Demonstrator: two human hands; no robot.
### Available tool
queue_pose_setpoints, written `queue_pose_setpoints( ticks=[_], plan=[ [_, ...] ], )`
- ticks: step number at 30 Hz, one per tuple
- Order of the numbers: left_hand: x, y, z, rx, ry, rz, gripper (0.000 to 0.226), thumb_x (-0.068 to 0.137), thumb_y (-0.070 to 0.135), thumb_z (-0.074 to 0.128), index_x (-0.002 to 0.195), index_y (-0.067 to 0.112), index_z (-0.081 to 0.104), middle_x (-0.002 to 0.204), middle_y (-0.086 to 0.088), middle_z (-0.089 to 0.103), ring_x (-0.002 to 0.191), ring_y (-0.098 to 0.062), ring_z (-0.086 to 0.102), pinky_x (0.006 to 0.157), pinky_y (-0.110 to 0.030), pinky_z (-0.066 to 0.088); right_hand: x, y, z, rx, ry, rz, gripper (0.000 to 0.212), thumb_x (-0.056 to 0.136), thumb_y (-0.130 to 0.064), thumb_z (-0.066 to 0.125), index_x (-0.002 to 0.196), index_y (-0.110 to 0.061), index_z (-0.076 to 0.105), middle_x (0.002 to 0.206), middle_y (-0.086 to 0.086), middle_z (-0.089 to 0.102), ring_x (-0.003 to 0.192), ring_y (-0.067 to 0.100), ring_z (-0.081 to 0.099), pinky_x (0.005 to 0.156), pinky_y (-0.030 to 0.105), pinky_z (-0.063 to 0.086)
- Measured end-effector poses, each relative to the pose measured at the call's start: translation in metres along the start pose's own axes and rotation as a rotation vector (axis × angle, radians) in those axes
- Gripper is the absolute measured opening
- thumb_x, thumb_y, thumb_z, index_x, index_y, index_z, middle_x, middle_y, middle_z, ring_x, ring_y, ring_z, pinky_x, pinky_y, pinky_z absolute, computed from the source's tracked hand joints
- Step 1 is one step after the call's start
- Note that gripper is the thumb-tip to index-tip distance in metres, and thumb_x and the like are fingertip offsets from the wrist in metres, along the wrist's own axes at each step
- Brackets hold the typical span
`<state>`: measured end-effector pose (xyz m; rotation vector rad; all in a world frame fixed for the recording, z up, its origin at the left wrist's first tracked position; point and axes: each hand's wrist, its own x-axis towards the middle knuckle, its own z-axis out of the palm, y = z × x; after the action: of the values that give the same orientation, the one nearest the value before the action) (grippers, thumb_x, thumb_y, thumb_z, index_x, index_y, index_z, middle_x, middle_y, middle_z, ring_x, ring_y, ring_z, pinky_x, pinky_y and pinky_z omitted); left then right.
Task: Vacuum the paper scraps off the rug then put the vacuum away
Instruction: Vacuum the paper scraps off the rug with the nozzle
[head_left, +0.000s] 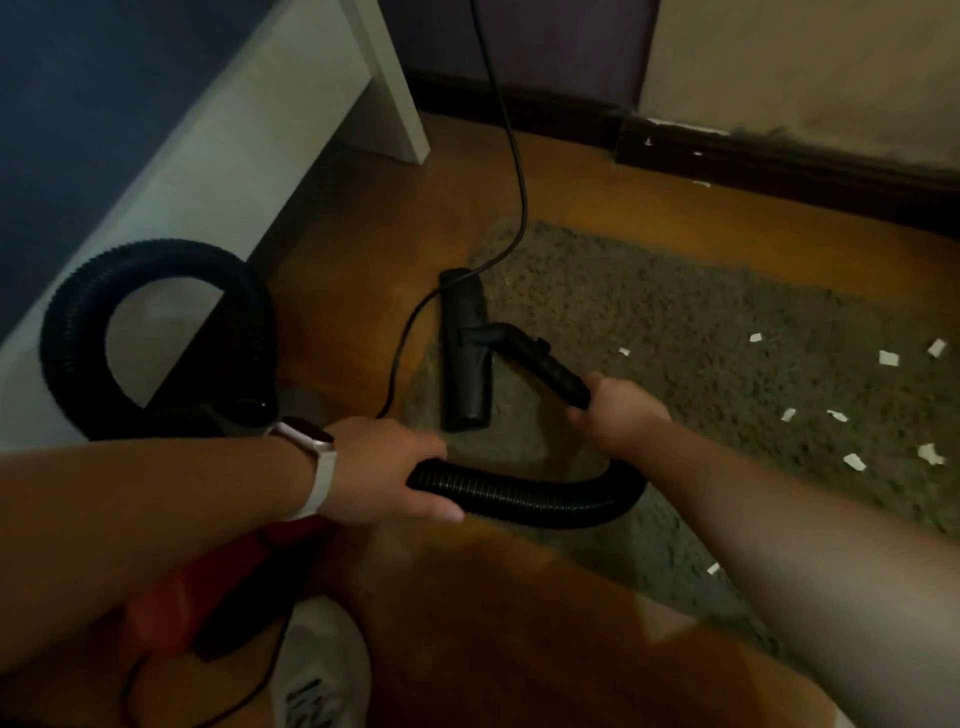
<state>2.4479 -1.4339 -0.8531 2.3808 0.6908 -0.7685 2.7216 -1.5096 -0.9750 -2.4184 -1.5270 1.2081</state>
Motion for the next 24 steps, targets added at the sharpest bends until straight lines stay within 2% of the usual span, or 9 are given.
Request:
queue_pose_setpoints(
  ticks=[3,6,8,10,14,20,24],
  plan=[
    [-0.001,-0.023,0.002,0.056,-0.009,0.058,0.050,0.074,0.090,0.043,0.087,0.042,0.047,0.076,0.010,0.058,0.064,-0.005,0.056,0.054,-0.022,0.041,-0.009,-0.004,0.015,0.110,0.018,0.042,0.032,0.094,-0.042,0.058,0.122,-0.028,0.056,0.091,-0.001,0.062,0.084,0.021,0.064,0.070,0.033,0.052],
    [0.022,-0.040,-0.002,0.189,0.117,0.259,0.059,0.071,0.097,0.025,0.092,0.045,0.045,0.075,0.015,0.055,0.063,-0.003,0.054,0.054,-0.022,0.042,-0.018,0.004,0.026,0.197,0.020,0.109,0.033,0.093,-0.043,0.060,0.124,-0.032,0.056,0.091,-0.004,0.064,0.083,0.017,0.064,0.070,0.031,0.051],
    [0.041,-0.047,-0.005,0.206,0.168,0.398,0.067,0.074,0.095,0.020,0.096,0.041,0.052,0.073,0.017,0.051,0.063,-0.004,0.054,0.053,-0.022,0.042,-0.025,0.008,0.028,0.235,0.039,0.159,0.031,0.092,-0.043,0.061,0.121,-0.034,0.058,0.091,-0.005,0.064,0.082,0.015,0.064,0.072,0.032,0.053],
    [0.057,-0.052,-0.003,0.230,0.193,0.488,0.071,0.077,0.090,0.026,0.100,0.032,0.060,0.075,0.015,0.054,0.065,-0.007,0.057,0.055,-0.028,0.046,-0.032,0.010,0.029,0.252,0.072,0.193,0.029,0.092,-0.041,0.062,0.120,-0.035,0.058,0.090,-0.006,0.065,0.082,0.015,0.065,0.075,0.034,0.055],
    [0.075,-0.063,0.014,0.243,0.173,0.585,0.069,0.081,0.083,0.030,0.104,0.027,0.063,0.084,0.010,0.064,0.072,-0.011,0.062,0.061,-0.036,0.053,-0.034,0.010,0.034,0.221,0.107,0.217,0.028,0.093,-0.041,0.061,0.120,-0.035,0.055,0.088,-0.005,0.065,0.079,0.016,0.065,0.072,0.034,0.056],
    [0.088,-0.077,0.022,0.186,0.362,0.754,0.053,0.082,0.073,0.051,0.086,0.022,0.067,0.067,0.011,0.062,0.054,-0.012,0.060,0.045,-0.030,0.049,-0.038,0.011,0.056,0.293,0.143,0.207,0.031,0.094,-0.042,0.061,0.122,-0.043,0.049,0.083,-0.010,0.063,0.070,0.006,0.063,0.058,0.027,0.049],
    [0.088,-0.086,0.016,0.187,0.442,0.778,0.056,0.079,0.072,0.052,0.085,0.020,0.071,0.065,0.010,0.063,0.054,-0.012,0.061,0.045,-0.029,0.050,-0.044,0.006,0.060,0.370,0.156,0.207,0.025,0.093,-0.041,0.063,0.116,-0.043,0.052,0.081,-0.007,0.065,0.066,0.007,0.063,0.060,0.033,0.055]
  ],
)
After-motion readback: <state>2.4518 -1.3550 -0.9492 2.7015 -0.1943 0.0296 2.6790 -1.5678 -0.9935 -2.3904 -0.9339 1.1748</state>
